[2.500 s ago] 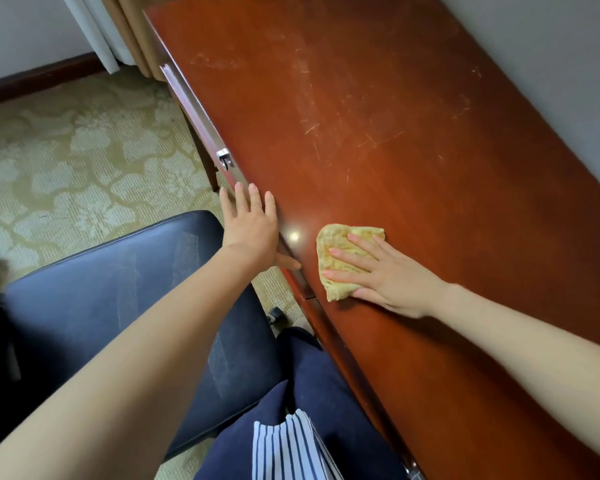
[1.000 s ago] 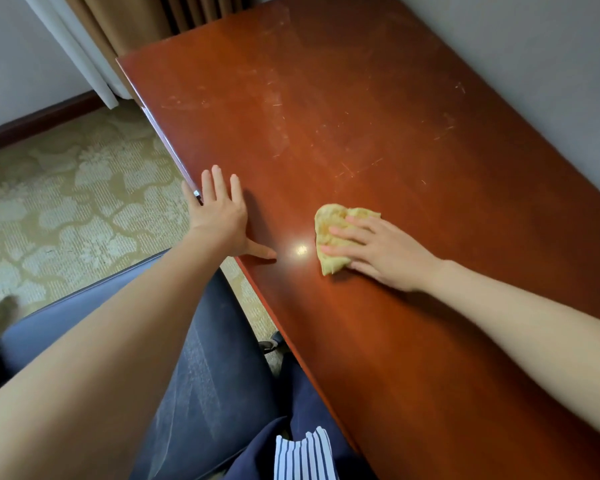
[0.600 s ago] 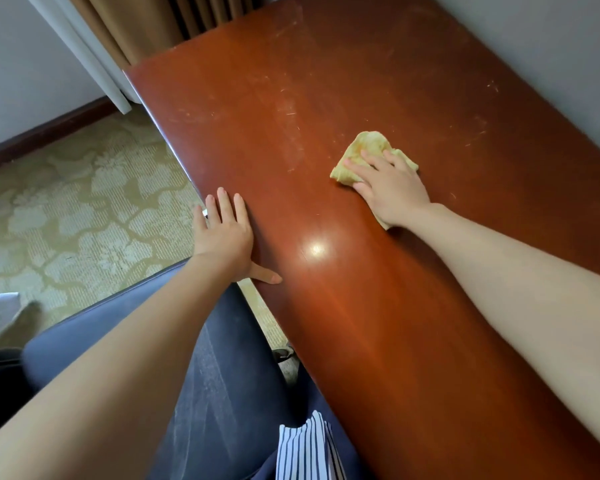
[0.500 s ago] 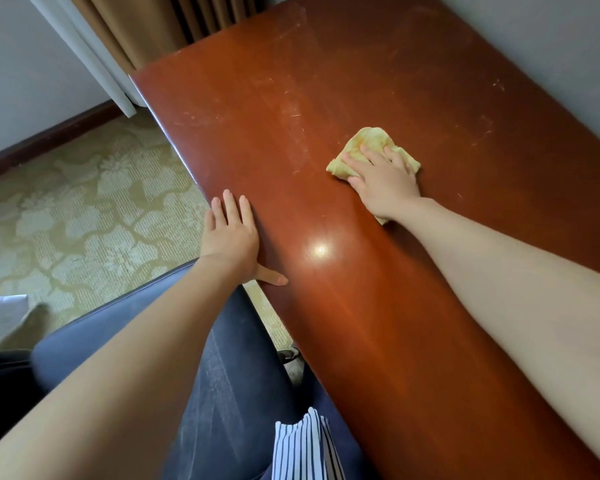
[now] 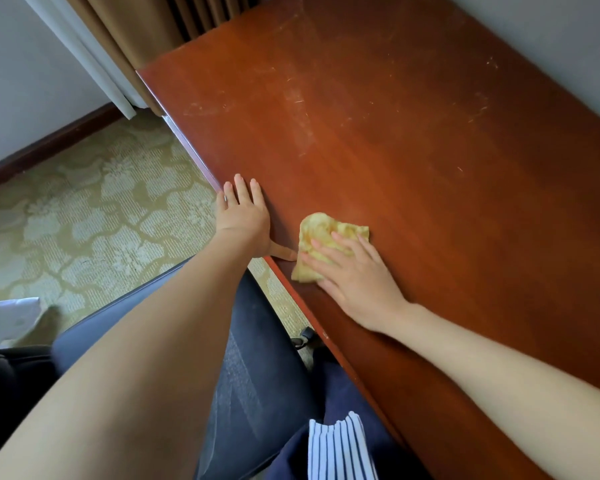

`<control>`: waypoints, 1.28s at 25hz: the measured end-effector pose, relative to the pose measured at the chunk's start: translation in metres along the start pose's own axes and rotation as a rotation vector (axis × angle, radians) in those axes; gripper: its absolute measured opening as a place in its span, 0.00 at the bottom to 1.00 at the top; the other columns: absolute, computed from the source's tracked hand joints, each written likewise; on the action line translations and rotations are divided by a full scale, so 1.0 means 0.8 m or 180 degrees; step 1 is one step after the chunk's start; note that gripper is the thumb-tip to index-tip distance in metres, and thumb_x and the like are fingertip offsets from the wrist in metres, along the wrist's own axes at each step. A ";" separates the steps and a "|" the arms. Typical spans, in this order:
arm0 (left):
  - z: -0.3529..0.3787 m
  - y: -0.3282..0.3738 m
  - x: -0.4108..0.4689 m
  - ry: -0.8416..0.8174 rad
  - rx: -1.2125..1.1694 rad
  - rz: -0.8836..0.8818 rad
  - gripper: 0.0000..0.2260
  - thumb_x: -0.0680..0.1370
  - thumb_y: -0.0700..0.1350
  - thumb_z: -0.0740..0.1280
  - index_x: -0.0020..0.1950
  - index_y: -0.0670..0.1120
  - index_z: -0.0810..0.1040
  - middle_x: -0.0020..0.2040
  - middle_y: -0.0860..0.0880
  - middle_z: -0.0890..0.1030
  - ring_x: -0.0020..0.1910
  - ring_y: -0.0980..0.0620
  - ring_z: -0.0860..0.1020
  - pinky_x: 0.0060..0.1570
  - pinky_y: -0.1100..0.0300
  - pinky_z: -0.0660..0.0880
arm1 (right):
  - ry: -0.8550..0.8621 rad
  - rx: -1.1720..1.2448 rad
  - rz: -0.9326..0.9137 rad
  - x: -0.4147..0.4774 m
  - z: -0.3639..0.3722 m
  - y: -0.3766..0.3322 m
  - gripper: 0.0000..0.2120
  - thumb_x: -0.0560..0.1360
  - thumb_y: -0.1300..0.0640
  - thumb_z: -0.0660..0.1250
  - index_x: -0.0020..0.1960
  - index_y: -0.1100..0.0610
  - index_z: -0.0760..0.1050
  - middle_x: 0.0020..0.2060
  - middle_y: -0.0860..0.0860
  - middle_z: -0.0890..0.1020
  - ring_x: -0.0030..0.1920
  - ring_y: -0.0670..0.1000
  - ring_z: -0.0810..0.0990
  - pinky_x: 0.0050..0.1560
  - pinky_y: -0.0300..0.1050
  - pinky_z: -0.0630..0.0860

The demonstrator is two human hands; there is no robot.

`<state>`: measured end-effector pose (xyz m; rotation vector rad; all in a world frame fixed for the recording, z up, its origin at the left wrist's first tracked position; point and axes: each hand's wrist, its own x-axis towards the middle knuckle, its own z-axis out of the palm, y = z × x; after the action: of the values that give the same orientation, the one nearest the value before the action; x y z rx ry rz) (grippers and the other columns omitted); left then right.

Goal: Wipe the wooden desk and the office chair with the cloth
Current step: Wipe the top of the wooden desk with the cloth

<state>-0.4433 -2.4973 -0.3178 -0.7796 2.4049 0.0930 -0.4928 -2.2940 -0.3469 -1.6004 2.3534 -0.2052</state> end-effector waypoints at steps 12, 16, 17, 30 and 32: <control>0.009 -0.002 0.005 0.0112 0.0006 -0.0013 0.67 0.56 0.76 0.66 0.75 0.39 0.35 0.76 0.36 0.39 0.76 0.38 0.42 0.73 0.45 0.43 | -0.0333 -0.0735 -0.0571 -0.022 -0.055 0.156 0.21 0.78 0.47 0.56 0.71 0.44 0.65 0.70 0.48 0.69 0.68 0.57 0.69 0.66 0.56 0.66; 0.010 -0.001 0.006 0.0115 -0.0010 -0.0026 0.67 0.55 0.76 0.67 0.75 0.39 0.35 0.76 0.37 0.39 0.76 0.38 0.42 0.72 0.44 0.44 | -0.0265 -0.0617 0.0471 0.017 -0.079 0.221 0.22 0.80 0.45 0.50 0.74 0.42 0.58 0.75 0.49 0.61 0.72 0.58 0.59 0.71 0.56 0.55; 0.010 -0.001 0.005 0.0107 -0.0010 -0.0043 0.67 0.55 0.76 0.67 0.75 0.39 0.34 0.76 0.38 0.39 0.76 0.39 0.42 0.72 0.44 0.45 | -0.0233 -0.0524 0.0787 0.026 -0.084 0.235 0.22 0.81 0.45 0.50 0.75 0.42 0.57 0.75 0.49 0.60 0.73 0.60 0.57 0.72 0.57 0.53; 0.005 0.000 0.001 0.0140 0.0168 -0.0110 0.68 0.52 0.79 0.63 0.76 0.42 0.37 0.77 0.42 0.43 0.76 0.43 0.45 0.71 0.38 0.46 | 0.0311 -0.0117 0.1291 0.003 -0.045 0.166 0.21 0.81 0.46 0.52 0.73 0.39 0.59 0.74 0.45 0.61 0.75 0.57 0.53 0.72 0.57 0.51; -0.003 0.004 -0.001 0.0056 0.0366 -0.0175 0.67 0.53 0.80 0.62 0.76 0.41 0.38 0.77 0.40 0.44 0.76 0.42 0.44 0.70 0.36 0.46 | 0.0175 -0.0206 0.0744 -0.026 -0.036 0.145 0.21 0.80 0.47 0.55 0.73 0.40 0.62 0.73 0.46 0.64 0.74 0.57 0.57 0.71 0.57 0.53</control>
<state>-0.4458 -2.4950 -0.3154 -0.7954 2.3799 -0.0740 -0.5971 -2.2325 -0.3482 -1.3465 2.5882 -0.1254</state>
